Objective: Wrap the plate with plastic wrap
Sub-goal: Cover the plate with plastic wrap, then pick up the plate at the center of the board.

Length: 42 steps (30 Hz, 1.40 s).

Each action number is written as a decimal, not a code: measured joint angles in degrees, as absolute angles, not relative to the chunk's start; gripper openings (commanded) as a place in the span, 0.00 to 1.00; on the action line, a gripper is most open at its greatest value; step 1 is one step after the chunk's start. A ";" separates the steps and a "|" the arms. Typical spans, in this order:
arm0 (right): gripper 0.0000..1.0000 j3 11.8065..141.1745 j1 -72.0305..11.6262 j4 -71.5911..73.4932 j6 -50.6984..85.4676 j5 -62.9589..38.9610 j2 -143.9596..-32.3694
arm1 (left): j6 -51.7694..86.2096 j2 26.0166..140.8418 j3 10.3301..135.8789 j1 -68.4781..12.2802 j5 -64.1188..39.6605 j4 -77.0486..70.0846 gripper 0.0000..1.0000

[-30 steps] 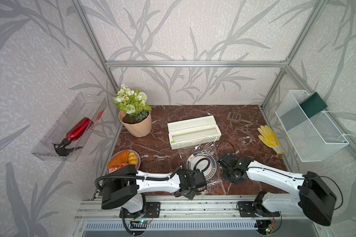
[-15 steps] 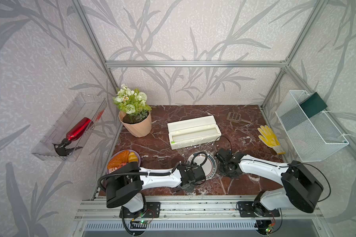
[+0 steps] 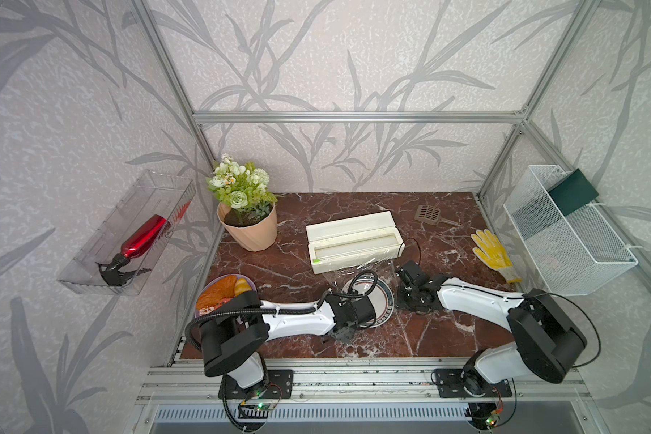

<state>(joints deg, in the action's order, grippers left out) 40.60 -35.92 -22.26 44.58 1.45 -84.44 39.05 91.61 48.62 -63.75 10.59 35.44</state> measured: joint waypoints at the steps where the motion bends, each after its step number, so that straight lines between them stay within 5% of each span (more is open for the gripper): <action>1: 0.11 40.60 -35.68 -22.04 44.12 1.10 -84.44 | 38.98 91.61 48.62 -63.64 10.68 35.44 0.10; 7: 0.50 40.60 -32.58 -22.41 41.89 0.69 -83.59 | 38.48 91.50 48.64 -63.29 12.14 36.07 0.35; 12: 0.59 40.58 -30.24 -24.73 40.10 1.50 -78.41 | 39.29 90.13 48.64 -63.20 13.06 37.67 0.53; 18: 0.41 40.51 -30.04 -27.64 38.22 0.16 -69.14 | 40.16 82.52 48.69 -63.20 14.17 41.32 0.57; 23: 0.44 35.05 -30.06 -23.38 42.59 -8.84 -62.81 | 40.82 76.88 48.71 -63.20 15.09 44.40 0.55; 31: 0.47 29.06 -32.88 -17.12 51.00 -17.41 -67.85 | 41.76 75.40 47.83 -63.20 14.92 45.54 0.45; 42: 0.30 28.82 -33.76 -8.19 55.59 -18.52 -73.82 | 42.04 67.72 50.57 -63.20 6.61 42.41 0.42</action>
<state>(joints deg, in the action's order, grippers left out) 28.82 -33.76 -8.19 55.59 -18.52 -73.82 42.04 67.72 50.57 -63.20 6.61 42.41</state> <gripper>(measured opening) 0.310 0.421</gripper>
